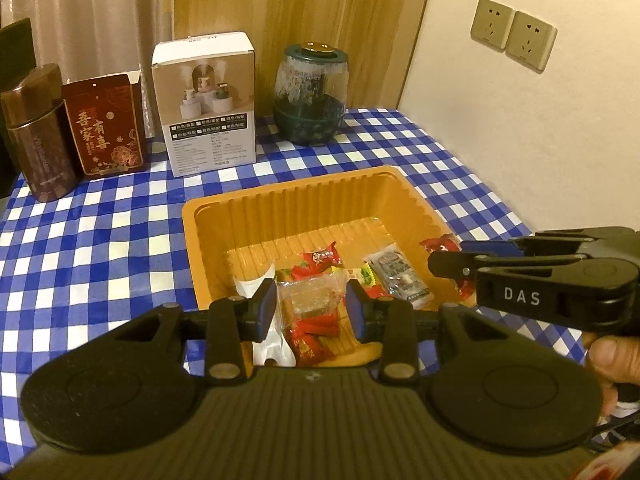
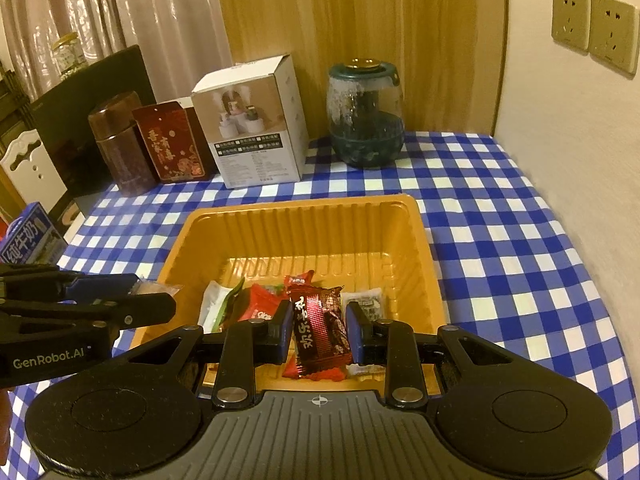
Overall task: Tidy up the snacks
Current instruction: 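Carry both held candies over the orange tray, then open the left tool, then the right tool, dropping both candies into the tray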
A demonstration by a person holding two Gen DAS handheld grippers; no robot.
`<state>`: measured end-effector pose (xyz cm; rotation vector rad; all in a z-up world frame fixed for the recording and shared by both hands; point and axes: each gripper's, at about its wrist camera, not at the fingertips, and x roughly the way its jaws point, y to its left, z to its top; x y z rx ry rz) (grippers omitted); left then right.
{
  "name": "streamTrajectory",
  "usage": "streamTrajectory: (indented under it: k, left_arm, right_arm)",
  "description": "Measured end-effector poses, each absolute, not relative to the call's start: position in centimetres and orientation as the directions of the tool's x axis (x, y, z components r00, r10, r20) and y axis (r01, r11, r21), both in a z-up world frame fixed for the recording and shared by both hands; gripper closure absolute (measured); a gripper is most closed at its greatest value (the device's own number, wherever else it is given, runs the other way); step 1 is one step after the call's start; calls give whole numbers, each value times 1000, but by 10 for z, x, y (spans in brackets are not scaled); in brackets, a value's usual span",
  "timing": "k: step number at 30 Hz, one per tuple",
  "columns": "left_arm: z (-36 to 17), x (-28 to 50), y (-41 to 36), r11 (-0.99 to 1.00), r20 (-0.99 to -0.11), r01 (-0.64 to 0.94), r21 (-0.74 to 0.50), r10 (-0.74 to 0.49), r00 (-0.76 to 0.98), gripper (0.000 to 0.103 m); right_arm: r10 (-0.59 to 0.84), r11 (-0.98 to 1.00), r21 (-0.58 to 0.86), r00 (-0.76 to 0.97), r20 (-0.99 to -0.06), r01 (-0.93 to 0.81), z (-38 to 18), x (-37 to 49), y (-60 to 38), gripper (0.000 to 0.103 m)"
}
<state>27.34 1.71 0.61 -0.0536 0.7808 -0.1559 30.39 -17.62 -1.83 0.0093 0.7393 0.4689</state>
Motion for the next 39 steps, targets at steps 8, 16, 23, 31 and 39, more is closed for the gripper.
streamTrajectory:
  k: [8, 16, 23, 31, 39]
  left_arm:
    - [-10, 294, 18, 988, -714, 119, -97, -153, 683, 69]
    - [-21, 311, 20, 988, -713, 117, -104, -156, 684, 68]
    - [-25, 323, 19, 986, -698, 121, -116, -168, 696, 54]
    - [-20, 320, 28, 991, -685, 95, -95, -134, 716, 41]
    - [-21, 315, 26, 991, -697, 115, -74, -134, 705, 41]
  right_arm:
    - [420, 900, 210, 628, -656, -383, -26, 327, -177, 74]
    - [419, 903, 231, 621, -663, -363, -36, 342, -177, 74]
    - [415, 906, 244, 622, -664, -345, -39, 350, -177, 74]
    - [415, 907, 251, 621, -665, -337, -41, 350, -180, 74]
    - [425, 903, 266, 616, -663, -337, -39, 349, -178, 74]
